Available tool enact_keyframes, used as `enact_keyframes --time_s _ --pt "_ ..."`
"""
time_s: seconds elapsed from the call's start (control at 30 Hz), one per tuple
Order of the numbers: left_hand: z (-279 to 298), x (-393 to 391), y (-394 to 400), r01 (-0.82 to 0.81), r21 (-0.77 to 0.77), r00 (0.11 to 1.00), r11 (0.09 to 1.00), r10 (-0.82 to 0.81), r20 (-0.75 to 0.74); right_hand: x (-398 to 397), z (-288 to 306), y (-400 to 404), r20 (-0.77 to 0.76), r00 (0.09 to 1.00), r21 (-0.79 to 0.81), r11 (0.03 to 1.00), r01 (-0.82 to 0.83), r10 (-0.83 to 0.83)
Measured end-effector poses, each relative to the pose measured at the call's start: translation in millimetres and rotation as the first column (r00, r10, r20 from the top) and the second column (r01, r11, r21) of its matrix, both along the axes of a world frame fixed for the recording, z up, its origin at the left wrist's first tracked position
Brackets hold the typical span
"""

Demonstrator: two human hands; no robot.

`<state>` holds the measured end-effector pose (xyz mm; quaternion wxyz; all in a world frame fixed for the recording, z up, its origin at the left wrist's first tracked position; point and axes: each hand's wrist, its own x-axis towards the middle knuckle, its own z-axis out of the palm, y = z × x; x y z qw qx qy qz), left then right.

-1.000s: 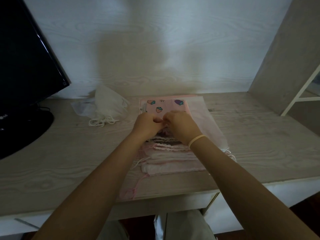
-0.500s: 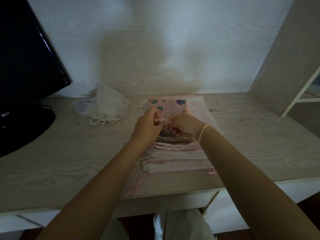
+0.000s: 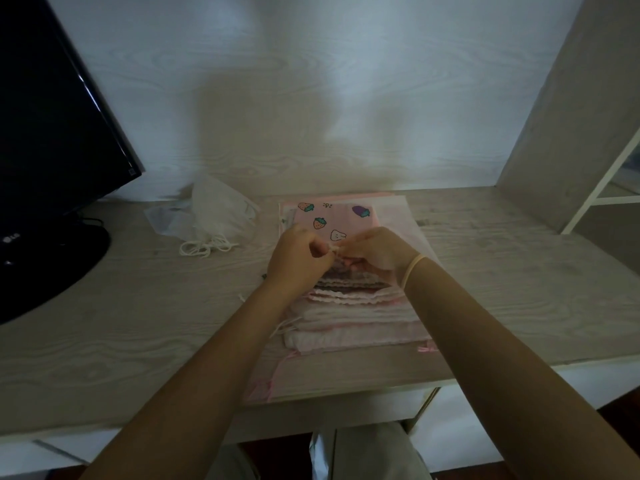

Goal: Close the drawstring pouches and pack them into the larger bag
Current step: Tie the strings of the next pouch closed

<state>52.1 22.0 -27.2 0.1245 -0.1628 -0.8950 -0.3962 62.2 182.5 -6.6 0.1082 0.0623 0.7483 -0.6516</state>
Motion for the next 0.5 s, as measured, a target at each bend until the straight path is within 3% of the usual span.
enact_keyframes --time_s 0.13,0.27,0.37,0.5 --pt "2 -3 -1 -0.009 -0.012 0.999 1.000 0.010 0.031 2 -2 -2 -0.101 0.992 0.069 0.995 0.078 -0.070" --pt "2 -7 -8 0.029 -0.185 0.998 0.982 -0.017 0.064 -4 -12 -5 -0.196 0.968 0.220 0.955 0.201 -0.158" --pt "7 -8 -14 0.068 -0.287 0.994 0.956 -0.040 0.103 -12 -17 -7 -0.292 0.937 0.411 0.860 0.303 -0.191" --pt "16 -7 -15 0.117 -0.437 0.990 0.892 -0.071 0.121 -18 -21 -13 -0.336 0.924 0.480 0.809 0.338 -0.186"
